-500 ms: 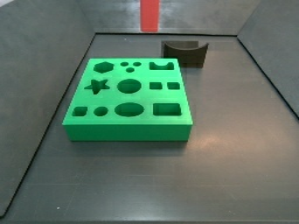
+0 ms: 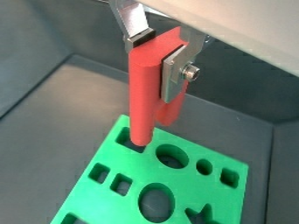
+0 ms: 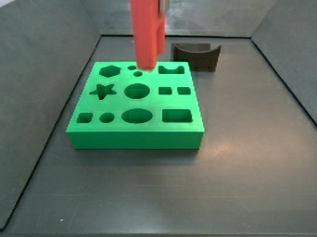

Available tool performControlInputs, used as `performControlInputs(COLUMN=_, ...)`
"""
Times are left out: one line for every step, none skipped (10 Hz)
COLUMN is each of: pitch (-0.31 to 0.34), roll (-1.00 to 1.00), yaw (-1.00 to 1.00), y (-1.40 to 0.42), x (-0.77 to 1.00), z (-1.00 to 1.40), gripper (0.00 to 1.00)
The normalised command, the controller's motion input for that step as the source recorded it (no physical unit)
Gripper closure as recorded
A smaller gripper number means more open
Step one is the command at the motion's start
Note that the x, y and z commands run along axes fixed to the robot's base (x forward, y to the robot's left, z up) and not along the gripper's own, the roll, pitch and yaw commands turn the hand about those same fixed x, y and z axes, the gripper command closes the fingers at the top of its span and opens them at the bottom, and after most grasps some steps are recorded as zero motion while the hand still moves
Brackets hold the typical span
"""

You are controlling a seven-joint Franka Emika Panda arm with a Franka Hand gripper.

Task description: Insert the square-circle object.

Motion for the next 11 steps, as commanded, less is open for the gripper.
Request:
performControlInputs(pitch=0.000, roll=-0.09, yaw=-0.91, y=0.00, x=-0.14, z=-0.34, gripper=1.00)
performControlInputs(pitch=-0.004, roll=-0.26, yaw=-0.61, y=0.00, x=-0.47, z=-0.28, gripper=1.00)
performControlInputs(pitch=0.000, roll=-0.36, yaw=-0.47, y=0.04, x=-0.63, z=-0.44, gripper=1.00)
performControlInputs(pitch=0.000, roll=-0.36, yaw=-0.44, y=0.06, x=-0.65, z=-0.46, gripper=1.00)
performControlInputs(pitch=0.000, roll=-0.35, yaw=-0.40, y=0.11, x=-0.70, z=-0.49, gripper=1.00)
performControlInputs(pitch=0.000, roll=-0.34, yaw=-0.41, y=0.11, x=-0.73, z=-0.51, gripper=1.00)
performControlInputs(pitch=0.000, roll=-0.25, yaw=-0.64, y=0.00, x=-0.42, z=-0.30, gripper=1.00)
performControlInputs(pitch=0.000, roll=-0.01, yaw=-0.94, y=0.00, x=-0.13, z=0.00, gripper=1.00)
performControlInputs(pitch=0.000, roll=0.00, yaw=-1.00, y=0.00, x=0.00, z=0.00, gripper=1.00)
performControlInputs(pitch=0.000, roll=0.00, yaw=-1.00, y=0.00, x=0.00, z=0.00, gripper=1.00)
performControlInputs(pitch=0.000, roll=0.00, yaw=-1.00, y=0.00, x=0.00, z=0.00, gripper=1.00)
